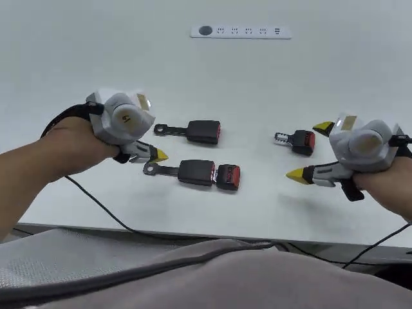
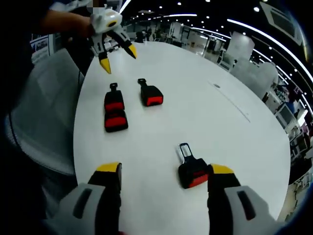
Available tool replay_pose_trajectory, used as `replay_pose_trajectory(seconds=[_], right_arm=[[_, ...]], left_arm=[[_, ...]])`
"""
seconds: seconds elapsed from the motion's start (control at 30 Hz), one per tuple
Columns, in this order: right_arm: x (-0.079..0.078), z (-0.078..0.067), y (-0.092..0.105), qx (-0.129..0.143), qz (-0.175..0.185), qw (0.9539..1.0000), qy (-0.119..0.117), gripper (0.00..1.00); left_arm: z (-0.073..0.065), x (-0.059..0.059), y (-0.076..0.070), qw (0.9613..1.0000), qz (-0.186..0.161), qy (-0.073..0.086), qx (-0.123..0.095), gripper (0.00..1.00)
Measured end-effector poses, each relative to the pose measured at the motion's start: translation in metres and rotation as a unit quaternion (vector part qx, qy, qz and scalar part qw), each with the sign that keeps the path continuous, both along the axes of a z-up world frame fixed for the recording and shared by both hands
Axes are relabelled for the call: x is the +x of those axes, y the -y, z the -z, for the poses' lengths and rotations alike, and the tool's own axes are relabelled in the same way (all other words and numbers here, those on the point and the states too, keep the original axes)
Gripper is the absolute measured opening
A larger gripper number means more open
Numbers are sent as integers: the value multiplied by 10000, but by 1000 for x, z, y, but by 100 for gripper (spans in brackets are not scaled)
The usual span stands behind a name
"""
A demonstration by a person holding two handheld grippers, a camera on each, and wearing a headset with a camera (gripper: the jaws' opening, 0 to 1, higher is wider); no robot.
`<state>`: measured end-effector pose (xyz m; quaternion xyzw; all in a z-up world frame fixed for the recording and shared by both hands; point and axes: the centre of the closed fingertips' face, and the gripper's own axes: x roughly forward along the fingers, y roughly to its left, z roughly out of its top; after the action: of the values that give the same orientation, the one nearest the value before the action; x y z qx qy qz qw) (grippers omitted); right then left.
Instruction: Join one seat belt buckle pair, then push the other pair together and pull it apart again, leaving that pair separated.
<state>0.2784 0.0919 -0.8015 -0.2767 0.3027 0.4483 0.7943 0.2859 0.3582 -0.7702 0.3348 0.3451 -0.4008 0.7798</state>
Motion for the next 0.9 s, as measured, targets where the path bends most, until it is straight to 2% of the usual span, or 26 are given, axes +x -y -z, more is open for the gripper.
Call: replay_pose_trajectory(seconds=[0.2, 0.37, 0.47, 0.6, 0.67, 0.77, 0.83, 0.9], right_arm=[[-17, -4, -3, 61, -11, 10000, 43, 77], [-20, -2, 8, 211, 242, 9995, -63, 80], [-23, 0, 12, 232, 333, 9991, -97, 85], [-24, 1, 18, 232, 424, 9988, -14, 99], [-23, -1, 20, 274, 460, 9986, 25, 100], [-26, 0, 23, 252, 507, 9984, 44, 100], [-28, 1, 26, 222, 543, 9983, 69, 100], [-29, 2, 31, 228, 665, 9975, 51, 100]], left_arm=[[3, -24, -27, 9993, -337, -82, -119, 65], [6, -35, -43, 9990, -428, -55, -144, 71], [6, -37, -51, 9987, -485, -18, -174, 77], [11, -37, -57, 9976, -600, -8, -343, 92], [14, -39, -59, 9970, -659, -39, -416, 100], [21, -41, -68, 9967, -713, -87, -369, 100], [23, -40, -72, 9960, -781, -50, -434, 100], [26, -43, -75, 9947, -870, -96, -536, 100]])
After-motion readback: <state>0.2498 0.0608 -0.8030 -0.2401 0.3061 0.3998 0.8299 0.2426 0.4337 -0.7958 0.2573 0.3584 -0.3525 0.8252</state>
